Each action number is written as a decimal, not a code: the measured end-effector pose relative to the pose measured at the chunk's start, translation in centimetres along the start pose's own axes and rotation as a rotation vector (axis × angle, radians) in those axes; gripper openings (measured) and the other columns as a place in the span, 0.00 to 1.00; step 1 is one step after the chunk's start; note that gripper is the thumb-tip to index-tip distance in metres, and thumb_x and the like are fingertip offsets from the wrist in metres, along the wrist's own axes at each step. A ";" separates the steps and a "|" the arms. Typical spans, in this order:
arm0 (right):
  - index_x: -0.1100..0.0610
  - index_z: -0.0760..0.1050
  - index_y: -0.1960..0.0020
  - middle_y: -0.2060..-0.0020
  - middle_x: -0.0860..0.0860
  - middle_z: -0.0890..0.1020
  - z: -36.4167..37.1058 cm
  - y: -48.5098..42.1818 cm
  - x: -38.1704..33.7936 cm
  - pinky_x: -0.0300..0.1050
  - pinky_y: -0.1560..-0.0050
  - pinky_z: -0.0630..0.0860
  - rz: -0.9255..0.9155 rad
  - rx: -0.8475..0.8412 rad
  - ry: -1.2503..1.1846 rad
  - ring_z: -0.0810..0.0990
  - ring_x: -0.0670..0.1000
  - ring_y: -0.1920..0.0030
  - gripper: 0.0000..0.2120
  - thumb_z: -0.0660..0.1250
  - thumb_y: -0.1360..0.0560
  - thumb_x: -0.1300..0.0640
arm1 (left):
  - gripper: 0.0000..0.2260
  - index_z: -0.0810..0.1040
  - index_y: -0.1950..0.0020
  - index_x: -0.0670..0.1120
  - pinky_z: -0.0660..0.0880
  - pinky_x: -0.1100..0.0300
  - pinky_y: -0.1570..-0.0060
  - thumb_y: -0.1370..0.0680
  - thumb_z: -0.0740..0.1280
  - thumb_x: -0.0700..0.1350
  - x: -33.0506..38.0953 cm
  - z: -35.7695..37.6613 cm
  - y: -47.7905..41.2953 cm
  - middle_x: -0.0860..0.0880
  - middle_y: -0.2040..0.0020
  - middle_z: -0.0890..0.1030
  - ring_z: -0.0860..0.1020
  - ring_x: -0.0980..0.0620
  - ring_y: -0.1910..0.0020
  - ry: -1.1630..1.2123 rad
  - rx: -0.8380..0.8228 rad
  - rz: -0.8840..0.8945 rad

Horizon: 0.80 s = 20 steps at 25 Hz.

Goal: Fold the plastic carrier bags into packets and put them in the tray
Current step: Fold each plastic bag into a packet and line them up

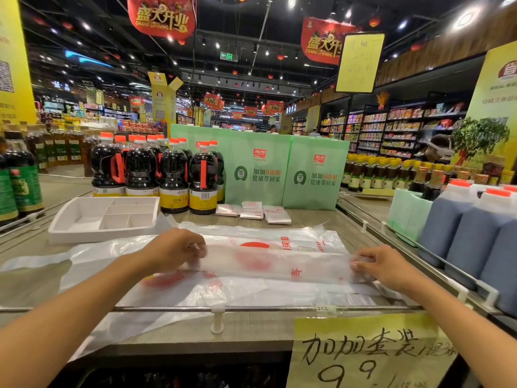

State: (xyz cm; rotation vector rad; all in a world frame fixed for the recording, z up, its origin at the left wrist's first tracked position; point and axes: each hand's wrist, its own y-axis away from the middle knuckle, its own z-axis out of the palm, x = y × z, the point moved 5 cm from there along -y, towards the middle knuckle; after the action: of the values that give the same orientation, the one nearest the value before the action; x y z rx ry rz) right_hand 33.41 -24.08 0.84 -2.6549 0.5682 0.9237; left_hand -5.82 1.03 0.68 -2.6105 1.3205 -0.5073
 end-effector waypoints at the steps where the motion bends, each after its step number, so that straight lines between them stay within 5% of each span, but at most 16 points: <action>1: 0.54 0.83 0.48 0.62 0.48 0.87 0.0 -0.2 0.1 0.44 0.55 0.80 0.021 0.005 -0.005 0.86 0.46 0.62 0.04 0.72 0.23 0.56 | 0.08 0.85 0.50 0.49 0.75 0.65 0.59 0.21 0.70 0.37 -0.5 -0.3 -0.2 0.60 0.61 0.82 0.78 0.63 0.61 0.003 -0.024 -0.028; 5: 0.50 0.81 0.42 0.64 0.48 0.87 -0.1 -0.9 0.2 0.35 0.66 0.76 0.067 0.054 0.009 0.83 0.42 0.67 0.11 0.74 0.24 0.58 | 0.10 0.82 0.59 0.52 0.71 0.70 0.65 0.20 0.70 0.40 -2.7 -1.0 0.1 0.56 0.64 0.83 0.79 0.61 0.66 0.045 -0.086 -0.123; 11: 0.44 0.74 0.29 0.39 0.51 0.79 0.5 -1.6 0.7 0.48 0.46 0.74 0.010 0.087 0.162 0.76 0.51 0.42 0.25 0.74 0.24 0.54 | 0.11 0.76 0.61 0.44 0.80 0.48 0.62 0.19 0.63 0.38 -5.1 0.7 1.1 0.48 0.66 0.84 0.82 0.46 0.67 0.125 -0.121 -0.315; 15: 0.46 0.71 0.27 0.40 0.52 0.79 0.6 -1.9 1.3 0.44 0.51 0.71 -0.004 0.071 0.183 0.76 0.48 0.48 0.21 0.66 0.18 0.59 | 0.01 0.76 0.50 0.54 0.75 0.56 0.62 0.19 0.66 0.49 -4.6 0.2 1.3 0.60 0.60 0.80 0.79 0.54 0.59 -0.200 -0.114 -0.326; 18: 0.46 0.69 0.26 0.54 0.44 0.78 1.1 -2.1 1.4 0.40 0.59 0.68 0.001 0.063 0.301 0.74 0.43 0.57 0.21 0.66 0.18 0.57 | 0.10 0.74 0.38 0.58 0.73 0.56 0.57 0.20 0.65 0.52 -4.2 -0.3 1.8 0.57 0.47 0.78 0.76 0.51 0.49 -0.454 -0.100 -0.281; 20: 0.47 0.69 0.26 0.52 0.44 0.77 1.6 -2.1 1.4 0.40 0.56 0.70 -0.002 0.035 0.394 0.74 0.44 0.55 0.23 0.68 0.19 0.55 | 0.16 0.73 0.32 0.58 0.72 0.54 0.45 0.20 0.64 0.48 -3.6 -0.2 1.7 0.54 0.37 0.76 0.74 0.50 0.39 -0.588 -0.062 -0.203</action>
State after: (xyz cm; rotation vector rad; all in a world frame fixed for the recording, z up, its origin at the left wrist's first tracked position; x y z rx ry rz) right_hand 34.46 -22.04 -0.98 -2.8176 0.6573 0.3808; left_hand -9.17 2.91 -0.41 -2.6469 0.8950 0.2745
